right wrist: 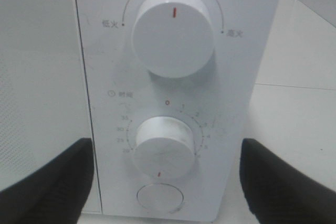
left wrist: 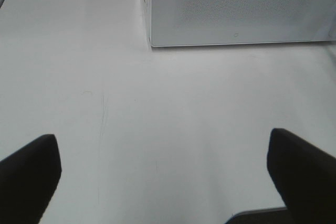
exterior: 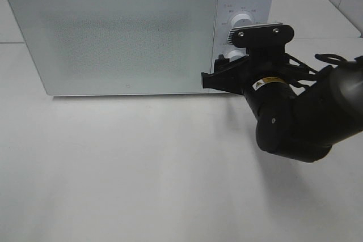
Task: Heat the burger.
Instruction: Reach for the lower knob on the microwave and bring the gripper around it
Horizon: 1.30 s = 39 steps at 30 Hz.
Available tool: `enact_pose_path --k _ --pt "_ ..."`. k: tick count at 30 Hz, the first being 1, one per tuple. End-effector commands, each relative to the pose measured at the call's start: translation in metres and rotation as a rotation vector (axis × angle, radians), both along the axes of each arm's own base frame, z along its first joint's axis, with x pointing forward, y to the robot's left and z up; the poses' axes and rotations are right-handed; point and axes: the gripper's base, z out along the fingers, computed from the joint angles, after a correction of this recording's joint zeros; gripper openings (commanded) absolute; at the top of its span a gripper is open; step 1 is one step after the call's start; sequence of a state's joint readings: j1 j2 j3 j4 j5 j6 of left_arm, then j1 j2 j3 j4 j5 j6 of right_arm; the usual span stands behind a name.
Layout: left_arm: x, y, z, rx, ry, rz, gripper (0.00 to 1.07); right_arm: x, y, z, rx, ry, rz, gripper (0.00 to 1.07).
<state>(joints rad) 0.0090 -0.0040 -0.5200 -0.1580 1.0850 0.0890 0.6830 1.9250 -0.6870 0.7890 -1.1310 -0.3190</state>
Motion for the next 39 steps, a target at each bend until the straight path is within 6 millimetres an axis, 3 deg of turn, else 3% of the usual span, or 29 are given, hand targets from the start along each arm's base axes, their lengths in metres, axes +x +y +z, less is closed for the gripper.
enact_pose_path --k 1,14,31,36,39 --pt "-0.002 -0.001 0.0 -0.013 -0.023 0.001 1.0 0.014 0.003 -0.004 0.029 -0.013 -0.018 0.75" --pt "-0.002 -0.001 0.0 -0.013 -0.023 0.001 1.0 0.041 0.001 -0.022 0.069 -0.009 -0.064 0.75" --pt "-0.002 -0.001 0.0 -0.013 -0.023 0.001 1.0 0.04 0.006 -0.007 0.07 -0.097 -0.06 0.75" --pt "-0.002 -0.001 0.0 -0.013 -0.023 0.001 1.0 0.04 0.006 -0.006 0.066 -0.105 -0.066 0.71" --pt "-0.002 -0.001 0.0 -0.013 -0.023 0.001 1.0 0.04 0.006 -0.007 0.065 -0.1 -0.065 0.63"
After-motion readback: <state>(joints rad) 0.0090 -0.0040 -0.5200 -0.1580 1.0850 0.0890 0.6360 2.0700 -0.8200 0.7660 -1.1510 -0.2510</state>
